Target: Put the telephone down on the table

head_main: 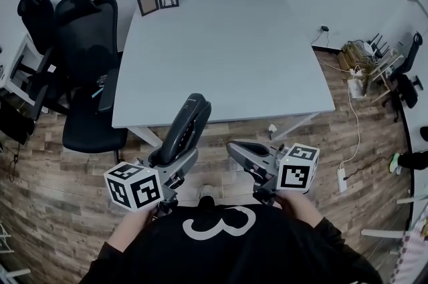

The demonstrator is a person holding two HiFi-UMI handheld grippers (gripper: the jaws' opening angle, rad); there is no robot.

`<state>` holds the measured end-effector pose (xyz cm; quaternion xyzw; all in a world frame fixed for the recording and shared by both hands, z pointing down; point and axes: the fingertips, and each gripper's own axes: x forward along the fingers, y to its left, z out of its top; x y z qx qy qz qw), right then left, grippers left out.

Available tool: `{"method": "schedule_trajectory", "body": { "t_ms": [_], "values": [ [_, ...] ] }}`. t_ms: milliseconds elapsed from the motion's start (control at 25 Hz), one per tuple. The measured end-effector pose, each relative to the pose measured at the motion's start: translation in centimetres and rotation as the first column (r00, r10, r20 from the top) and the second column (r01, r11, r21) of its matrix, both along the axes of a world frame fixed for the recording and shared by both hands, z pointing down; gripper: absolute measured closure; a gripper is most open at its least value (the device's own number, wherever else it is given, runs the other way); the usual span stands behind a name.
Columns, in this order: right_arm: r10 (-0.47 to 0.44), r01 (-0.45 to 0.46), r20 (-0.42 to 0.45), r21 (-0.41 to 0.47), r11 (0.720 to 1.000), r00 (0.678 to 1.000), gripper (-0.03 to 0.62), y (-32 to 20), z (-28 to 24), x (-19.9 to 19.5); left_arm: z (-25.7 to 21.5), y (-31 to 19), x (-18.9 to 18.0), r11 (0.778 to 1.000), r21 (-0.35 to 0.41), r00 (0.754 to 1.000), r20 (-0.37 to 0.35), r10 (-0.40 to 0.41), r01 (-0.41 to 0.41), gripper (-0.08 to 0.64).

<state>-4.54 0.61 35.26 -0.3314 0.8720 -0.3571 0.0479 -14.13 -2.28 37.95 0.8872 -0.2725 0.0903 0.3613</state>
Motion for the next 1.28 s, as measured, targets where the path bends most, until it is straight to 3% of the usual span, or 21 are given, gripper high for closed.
{"method": "schedule_trajectory", "body": {
  "t_ms": [480, 760, 1280],
  "values": [
    [-0.028, 0.028, 0.011, 0.011, 1.000, 1.000, 0.584, -5.6, -0.2, -0.9, -0.3, -5.9, -0.3, 1.000, 0.018, 1.000, 0.017, -0.022, 0.022, 0.267],
    [-0.118, 0.117, 0.030, 0.017, 0.993, 0.993, 0.584, -10.2, -0.2, -0.5, -0.4, -9.6, -0.2, 0.993, 0.023, 0.993, 0.036, -0.117, 0.116, 0.267],
    [-0.274, 0.274, 0.043, 0.018, 0.962, 0.961, 0.584, -20.7, -0.7, 2.2, -0.4, -18.0, 2.1, 0.960, 0.022, 0.958, 0.056, -0.281, 0.280, 0.267]
  ]
}}
